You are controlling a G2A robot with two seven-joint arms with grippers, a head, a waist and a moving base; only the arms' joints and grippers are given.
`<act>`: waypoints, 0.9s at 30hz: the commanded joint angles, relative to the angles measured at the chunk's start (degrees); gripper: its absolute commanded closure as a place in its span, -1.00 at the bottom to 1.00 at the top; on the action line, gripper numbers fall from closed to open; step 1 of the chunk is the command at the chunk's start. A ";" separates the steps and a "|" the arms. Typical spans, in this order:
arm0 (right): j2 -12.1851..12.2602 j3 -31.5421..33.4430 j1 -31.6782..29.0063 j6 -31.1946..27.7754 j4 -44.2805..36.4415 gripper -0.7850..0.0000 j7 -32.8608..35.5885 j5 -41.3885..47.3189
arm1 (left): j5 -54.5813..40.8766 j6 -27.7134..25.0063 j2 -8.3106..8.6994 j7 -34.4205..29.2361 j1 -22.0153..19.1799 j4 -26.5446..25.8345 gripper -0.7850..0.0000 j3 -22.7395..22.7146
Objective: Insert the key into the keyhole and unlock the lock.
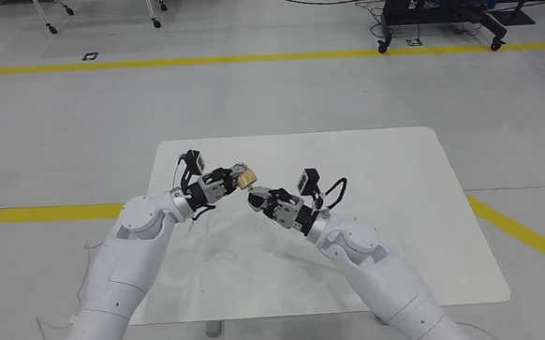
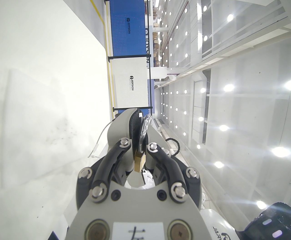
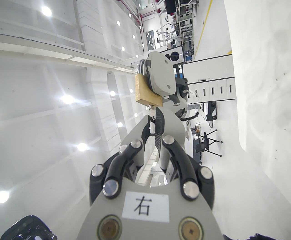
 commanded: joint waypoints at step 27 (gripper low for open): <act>-0.15 5.96 2.89 15.89 6.05 1.00 14.08 23.93 | 3.14 -12.33 0.32 -0.41 3.45 -4.14 1.00 -2.13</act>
